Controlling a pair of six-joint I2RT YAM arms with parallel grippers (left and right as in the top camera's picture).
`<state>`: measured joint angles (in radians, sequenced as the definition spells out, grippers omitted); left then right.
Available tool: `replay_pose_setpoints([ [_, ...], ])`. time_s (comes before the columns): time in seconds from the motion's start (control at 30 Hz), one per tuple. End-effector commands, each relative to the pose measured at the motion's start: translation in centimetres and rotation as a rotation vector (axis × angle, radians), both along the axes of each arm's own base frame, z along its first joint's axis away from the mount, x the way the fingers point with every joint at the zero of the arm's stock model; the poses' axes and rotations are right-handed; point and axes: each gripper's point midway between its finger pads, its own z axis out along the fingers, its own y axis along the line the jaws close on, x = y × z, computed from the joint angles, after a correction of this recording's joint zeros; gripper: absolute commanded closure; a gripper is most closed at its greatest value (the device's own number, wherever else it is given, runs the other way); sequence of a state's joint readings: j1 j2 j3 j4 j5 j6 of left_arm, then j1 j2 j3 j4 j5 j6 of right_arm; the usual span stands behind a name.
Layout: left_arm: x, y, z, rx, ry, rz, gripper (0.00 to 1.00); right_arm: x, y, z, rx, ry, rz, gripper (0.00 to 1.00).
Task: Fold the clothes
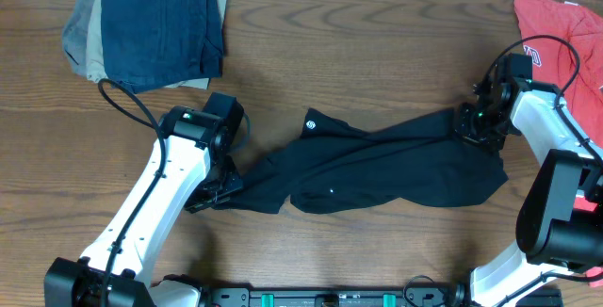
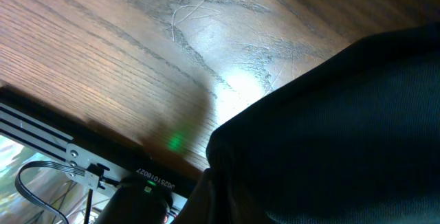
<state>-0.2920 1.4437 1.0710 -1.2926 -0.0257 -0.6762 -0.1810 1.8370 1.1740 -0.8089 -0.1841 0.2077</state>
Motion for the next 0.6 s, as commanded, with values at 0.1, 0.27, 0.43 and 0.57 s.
replay_pose_setpoints([
  [0.1,-0.1,0.1,0.2,0.005,-0.005,-0.006,0.94,-0.3,0.4,0.1,0.027,0.008,0.017,0.99],
  [0.27,0.2,0.0,1.2,-0.002,-0.03,-0.006,0.94,0.1,0.3,2.0,0.021,-0.035,-0.004,0.99],
  [0.43,0.8,-0.1,4.1,-0.04,-0.156,-0.006,0.94,0.0,0.3,6.7,-0.005,-0.15,-0.003,0.99],
  [0.57,0.5,-0.1,6.7,-0.08,-0.291,-0.005,0.94,-0.6,0.4,10.9,-0.024,-0.257,-0.002,0.99],
])
